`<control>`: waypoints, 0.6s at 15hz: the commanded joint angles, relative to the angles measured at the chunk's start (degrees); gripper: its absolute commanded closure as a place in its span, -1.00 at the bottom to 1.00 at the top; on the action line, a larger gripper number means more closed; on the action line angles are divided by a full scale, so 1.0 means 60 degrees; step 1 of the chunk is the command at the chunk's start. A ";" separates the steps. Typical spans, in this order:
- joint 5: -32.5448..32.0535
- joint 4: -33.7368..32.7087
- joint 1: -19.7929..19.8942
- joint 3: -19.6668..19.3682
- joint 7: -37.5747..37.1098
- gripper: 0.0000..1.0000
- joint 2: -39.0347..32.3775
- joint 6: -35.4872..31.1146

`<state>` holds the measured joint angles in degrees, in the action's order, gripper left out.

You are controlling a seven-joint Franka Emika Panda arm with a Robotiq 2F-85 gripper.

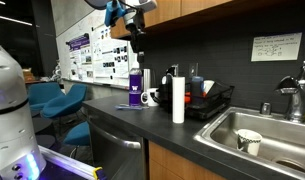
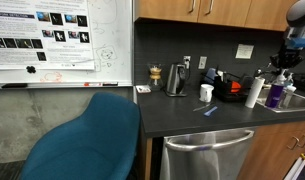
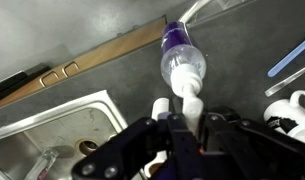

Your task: Move the purple bottle to the left

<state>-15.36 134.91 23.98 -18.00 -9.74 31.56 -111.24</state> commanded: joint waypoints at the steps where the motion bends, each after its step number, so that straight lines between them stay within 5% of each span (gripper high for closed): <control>1: 0.0326 0.0821 -0.0339 0.0588 0.0034 0.93 0.1004 0.0042; 9: 0.0954 0.1877 -0.1371 0.1774 -0.0104 0.93 0.1666 -0.0369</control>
<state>-11.08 144.44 17.85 -9.29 -9.83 39.61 -112.28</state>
